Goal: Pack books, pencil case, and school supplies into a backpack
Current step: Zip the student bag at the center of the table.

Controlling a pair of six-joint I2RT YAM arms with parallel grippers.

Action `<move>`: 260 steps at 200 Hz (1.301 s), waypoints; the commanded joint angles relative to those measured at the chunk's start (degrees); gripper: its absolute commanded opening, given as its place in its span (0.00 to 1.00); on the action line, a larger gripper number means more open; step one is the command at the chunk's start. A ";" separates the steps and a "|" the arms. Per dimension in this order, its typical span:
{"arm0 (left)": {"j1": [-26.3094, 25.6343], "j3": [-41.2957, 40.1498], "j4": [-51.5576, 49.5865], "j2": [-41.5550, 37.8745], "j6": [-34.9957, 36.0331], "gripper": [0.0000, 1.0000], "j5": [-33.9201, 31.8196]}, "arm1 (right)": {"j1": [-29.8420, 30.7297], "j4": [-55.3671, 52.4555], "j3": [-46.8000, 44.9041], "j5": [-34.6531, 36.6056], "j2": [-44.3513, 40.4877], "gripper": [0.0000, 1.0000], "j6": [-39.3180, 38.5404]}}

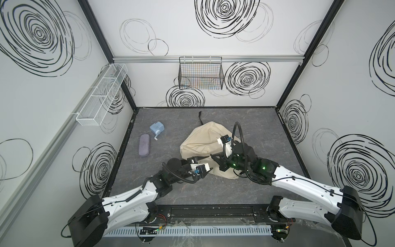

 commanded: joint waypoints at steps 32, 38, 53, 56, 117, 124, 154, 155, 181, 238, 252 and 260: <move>0.69 3.34 2.27 7.38 -0.21 0.54 3.71 | -0.11 5.63 0.48 0.52 -3.26 0.00 1.28; 0.74 3.69 1.78 8.09 0.11 0.49 3.77 | -0.11 5.69 0.51 0.47 -3.26 0.00 1.30; 0.76 4.19 1.72 8.98 0.10 0.30 3.48 | -0.11 5.45 0.86 0.22 -3.15 0.00 1.39; 0.78 4.20 1.80 9.07 0.00 0.26 3.43 | -0.15 5.35 0.95 0.25 -3.10 0.00 1.39; 0.83 2.75 4.42 6.66 -1.54 0.00 0.15 | -0.10 4.88 -0.83 3.72 -5.59 0.00 2.79; 0.80 2.33 4.53 6.47 -1.55 0.00 -0.70 | -0.10 4.90 -1.07 4.18 -6.10 0.00 2.99; 0.75 0.49 6.44 5.75 -1.49 0.00 -4.20 | -0.18 3.50 -1.12 7.50 -7.51 0.00 3.36; 0.68 0.46 6.51 5.78 -1.51 0.00 -4.30 | -0.19 3.32 -1.07 7.68 -7.58 0.00 3.39; 0.70 -0.25 7.10 4.96 -3.25 0.00 -10.05 | -0.17 -0.10 -0.85 12.51 -9.34 0.00 3.67; 0.69 -2.14 7.63 2.90 -6.49 0.00 -13.09 | -1.95 -3.16 -5.39 22.76 -18.18 0.00 4.99; 0.70 -2.42 7.63 2.62 -7.06 0.00 -13.70 | -2.76 -4.01 -5.74 24.64 -20.10 0.00 4.84; 0.73 -2.60 7.67 2.52 -7.28 0.00 -14.20 | -3.24 -4.54 -5.86 25.75 -20.85 0.00 4.37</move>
